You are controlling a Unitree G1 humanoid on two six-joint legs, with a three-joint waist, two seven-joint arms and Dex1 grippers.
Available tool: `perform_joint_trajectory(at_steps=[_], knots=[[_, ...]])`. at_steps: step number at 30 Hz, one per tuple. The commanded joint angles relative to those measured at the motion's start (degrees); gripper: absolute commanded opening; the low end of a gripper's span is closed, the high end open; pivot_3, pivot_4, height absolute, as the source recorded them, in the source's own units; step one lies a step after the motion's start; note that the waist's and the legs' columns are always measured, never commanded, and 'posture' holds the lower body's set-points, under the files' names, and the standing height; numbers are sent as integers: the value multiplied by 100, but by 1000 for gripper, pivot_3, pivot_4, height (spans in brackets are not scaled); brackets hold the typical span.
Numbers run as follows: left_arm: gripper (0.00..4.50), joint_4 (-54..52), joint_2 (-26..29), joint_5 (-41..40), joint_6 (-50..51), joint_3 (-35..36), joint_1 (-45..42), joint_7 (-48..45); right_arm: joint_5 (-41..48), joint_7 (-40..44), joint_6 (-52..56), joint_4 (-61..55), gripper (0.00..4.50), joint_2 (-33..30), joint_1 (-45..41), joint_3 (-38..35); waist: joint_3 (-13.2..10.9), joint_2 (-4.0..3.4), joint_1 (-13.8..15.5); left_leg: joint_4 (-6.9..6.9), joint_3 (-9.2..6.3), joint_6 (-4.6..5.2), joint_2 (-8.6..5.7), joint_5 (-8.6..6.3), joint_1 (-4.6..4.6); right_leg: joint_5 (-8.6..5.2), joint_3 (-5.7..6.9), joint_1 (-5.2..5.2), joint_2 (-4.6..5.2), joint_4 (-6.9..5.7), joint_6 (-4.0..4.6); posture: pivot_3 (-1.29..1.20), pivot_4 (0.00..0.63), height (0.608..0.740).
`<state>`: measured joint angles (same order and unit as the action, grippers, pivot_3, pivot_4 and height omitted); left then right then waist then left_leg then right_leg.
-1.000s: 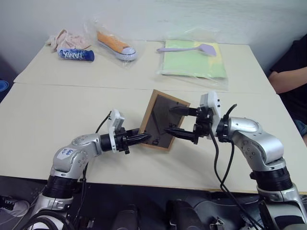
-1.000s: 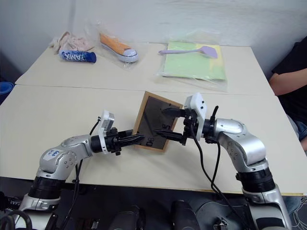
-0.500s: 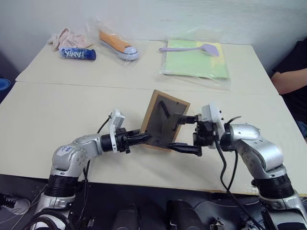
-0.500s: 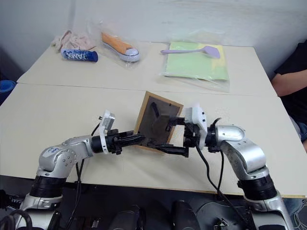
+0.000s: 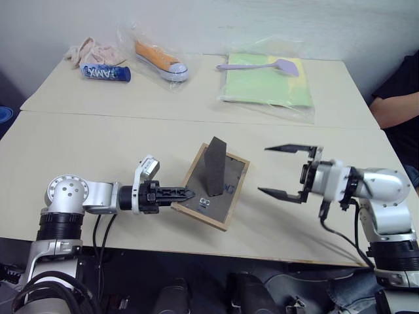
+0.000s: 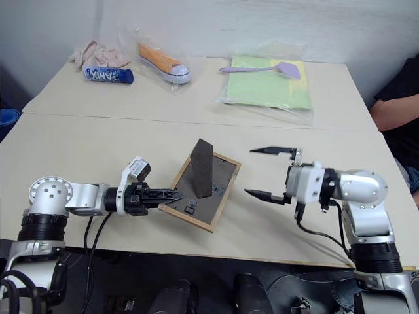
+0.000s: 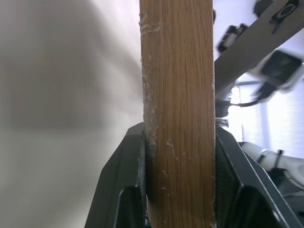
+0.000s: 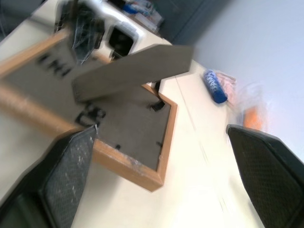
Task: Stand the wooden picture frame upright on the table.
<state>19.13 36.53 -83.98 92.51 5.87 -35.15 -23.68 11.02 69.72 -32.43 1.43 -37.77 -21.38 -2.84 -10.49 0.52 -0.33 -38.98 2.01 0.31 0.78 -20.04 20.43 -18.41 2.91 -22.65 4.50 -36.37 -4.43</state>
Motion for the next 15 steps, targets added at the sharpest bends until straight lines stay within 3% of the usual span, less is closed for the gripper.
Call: perform_joint_trajectory(at_steps=[1, 6, 7, 10, 15], knots=[[1305, 260, 70, -975, -1, -136, -249, 452, -806, -581, -1305, 471, 4480, 227, -234, 186, -1, 1, -12, -1, 0, -2, 0, 1, 0, 0, 1, 0, 0, -1, 0, 0, 150, 740], [1305, 493, 162, -1892, -1, -461, -365, 1023, -1782, -1534, -2280, 1067, 4480, 631, -426, 474, -1, 1, -65, -5, -1, -10, 1, 6, 0, 0, 1, -5, -2, -8, 0, 0, 150, 740], [1305, 471, 199, -2075, -6, -558, -370, 1109, -1901, -1757, -2357, 1145, 4306, 714, -469, 490, -1, 1, -76, -6, -2, -11, 2, 7, 0, 0, 2, -4, -2, -9, 0, 0, 150, 740], [1305, 329, 314, -2772, -317, -834, -277, 1494, -2265, -2277, -2474, 1370, 3617, 820, -548, 547, -1, 1, -119, -8, -2, -12, 1, 8, 0, 0, 1, -4, -1, -11, 0, 0, 150, 740], [1305, 237, 341, -2902, -493, -866, -204, 1585, -2680, -3138, -2474, 1582, 1926, 781, -590, 436, -1, 1, -123, -10, -3, -14, 1, 9, 0, -1, 1, -4, -2, -11, 1, 0, 150, 740]])
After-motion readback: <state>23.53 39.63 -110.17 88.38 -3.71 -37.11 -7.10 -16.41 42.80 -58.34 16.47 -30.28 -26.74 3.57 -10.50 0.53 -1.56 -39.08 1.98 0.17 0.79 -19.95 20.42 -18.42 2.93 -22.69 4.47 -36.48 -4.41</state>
